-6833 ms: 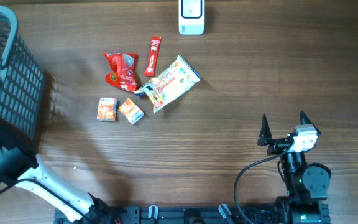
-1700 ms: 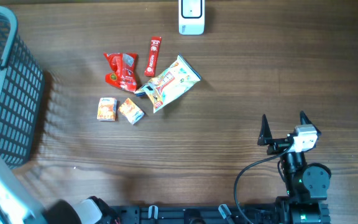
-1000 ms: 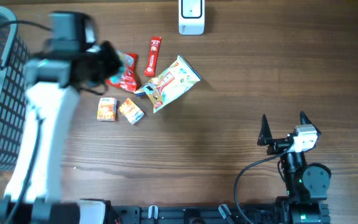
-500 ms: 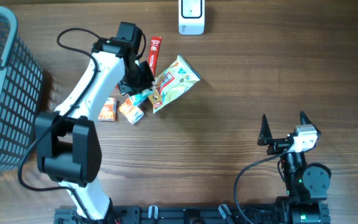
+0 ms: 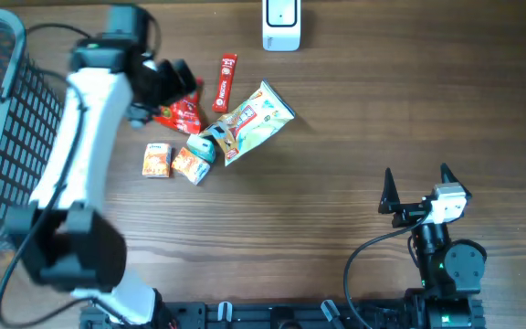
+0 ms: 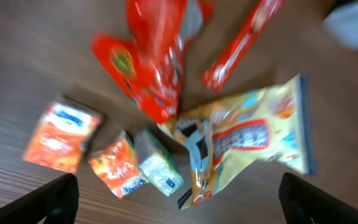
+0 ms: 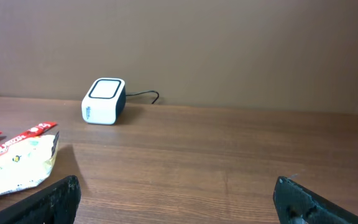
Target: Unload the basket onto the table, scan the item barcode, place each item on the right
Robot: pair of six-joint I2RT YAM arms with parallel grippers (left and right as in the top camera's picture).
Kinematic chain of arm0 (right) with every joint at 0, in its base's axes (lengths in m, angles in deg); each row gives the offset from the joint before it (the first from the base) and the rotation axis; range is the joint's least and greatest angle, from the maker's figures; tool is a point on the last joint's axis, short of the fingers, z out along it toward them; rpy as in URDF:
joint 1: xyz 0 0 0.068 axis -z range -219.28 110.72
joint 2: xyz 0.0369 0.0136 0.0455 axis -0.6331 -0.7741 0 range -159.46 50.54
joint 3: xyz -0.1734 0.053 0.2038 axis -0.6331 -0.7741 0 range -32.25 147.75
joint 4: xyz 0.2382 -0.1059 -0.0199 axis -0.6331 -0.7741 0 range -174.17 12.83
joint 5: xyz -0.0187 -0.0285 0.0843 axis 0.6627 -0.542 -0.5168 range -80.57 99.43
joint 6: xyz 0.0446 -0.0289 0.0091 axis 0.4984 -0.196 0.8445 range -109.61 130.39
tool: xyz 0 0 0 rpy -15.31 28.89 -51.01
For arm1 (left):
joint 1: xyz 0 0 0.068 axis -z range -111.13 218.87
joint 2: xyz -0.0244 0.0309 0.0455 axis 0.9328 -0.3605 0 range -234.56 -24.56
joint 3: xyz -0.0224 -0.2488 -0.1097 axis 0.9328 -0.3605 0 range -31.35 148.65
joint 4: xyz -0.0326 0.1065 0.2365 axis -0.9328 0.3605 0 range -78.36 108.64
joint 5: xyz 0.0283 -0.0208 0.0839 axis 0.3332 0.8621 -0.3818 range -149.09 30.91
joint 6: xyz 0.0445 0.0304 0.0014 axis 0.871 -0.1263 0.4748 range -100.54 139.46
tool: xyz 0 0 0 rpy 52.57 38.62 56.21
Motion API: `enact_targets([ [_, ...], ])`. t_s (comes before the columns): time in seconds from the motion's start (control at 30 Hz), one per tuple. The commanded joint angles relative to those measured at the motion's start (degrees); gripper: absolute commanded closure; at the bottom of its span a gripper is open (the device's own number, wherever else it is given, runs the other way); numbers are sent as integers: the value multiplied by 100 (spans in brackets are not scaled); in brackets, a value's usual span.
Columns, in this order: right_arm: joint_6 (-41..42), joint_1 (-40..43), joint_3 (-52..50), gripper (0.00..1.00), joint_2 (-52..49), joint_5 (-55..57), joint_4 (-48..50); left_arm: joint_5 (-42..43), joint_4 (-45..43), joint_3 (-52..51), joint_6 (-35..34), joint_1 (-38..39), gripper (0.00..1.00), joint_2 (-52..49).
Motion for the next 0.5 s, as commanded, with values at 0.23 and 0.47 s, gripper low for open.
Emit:
enact_targets([
  [0.23, 46, -24, -9, 0, 42, 81, 11, -960, 485, -302, 595, -887, 77, 219],
  [0.47, 48, -24, -9, 0, 42, 81, 11, -555, 374, -374, 1298, -590, 86, 254],
])
